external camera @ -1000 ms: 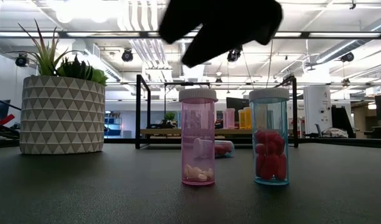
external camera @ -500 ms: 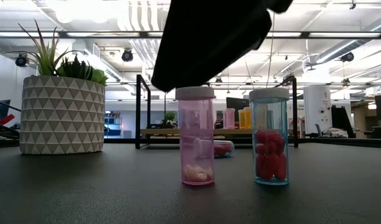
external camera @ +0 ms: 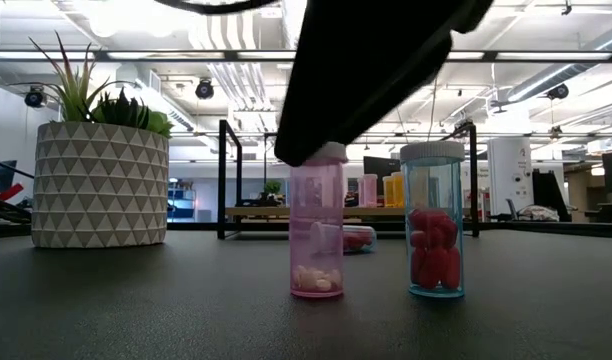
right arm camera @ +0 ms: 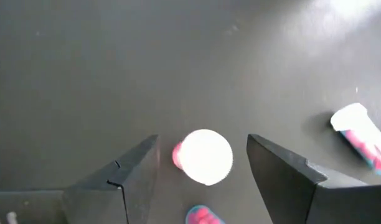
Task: Pick and place medicine bottles onto shelf by color
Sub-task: Put the pink pill bottle on the shelf aligned with the other pink pill bottles
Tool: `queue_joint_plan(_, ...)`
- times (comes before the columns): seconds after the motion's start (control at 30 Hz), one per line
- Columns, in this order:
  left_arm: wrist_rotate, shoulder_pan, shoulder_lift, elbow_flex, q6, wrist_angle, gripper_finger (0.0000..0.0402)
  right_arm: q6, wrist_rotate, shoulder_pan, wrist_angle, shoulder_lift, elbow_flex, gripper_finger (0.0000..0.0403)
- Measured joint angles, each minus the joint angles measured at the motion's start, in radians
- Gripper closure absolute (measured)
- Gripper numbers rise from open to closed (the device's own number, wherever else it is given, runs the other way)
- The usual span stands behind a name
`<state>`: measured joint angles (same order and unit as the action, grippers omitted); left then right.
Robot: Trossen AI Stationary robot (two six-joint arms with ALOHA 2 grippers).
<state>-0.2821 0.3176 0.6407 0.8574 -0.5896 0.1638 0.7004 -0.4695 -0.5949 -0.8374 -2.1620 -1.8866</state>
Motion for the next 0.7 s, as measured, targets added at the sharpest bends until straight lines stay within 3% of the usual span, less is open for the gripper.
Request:
queue_joint_plan(0.37, 0.0, 0.0, 0.0, 0.0, 0.0, 0.0, 0.0212, 0.075, 0.051, 0.01, 0.013, 0.0, 0.037, 0.0181)
queue_joint_plan(0.7, 0.0, 0.0, 0.0, 0.0, 0.0, 0.0, 0.0212, 0.076, 0.051, 0.02, 0.013, 0.0, 0.037, 0.0269)
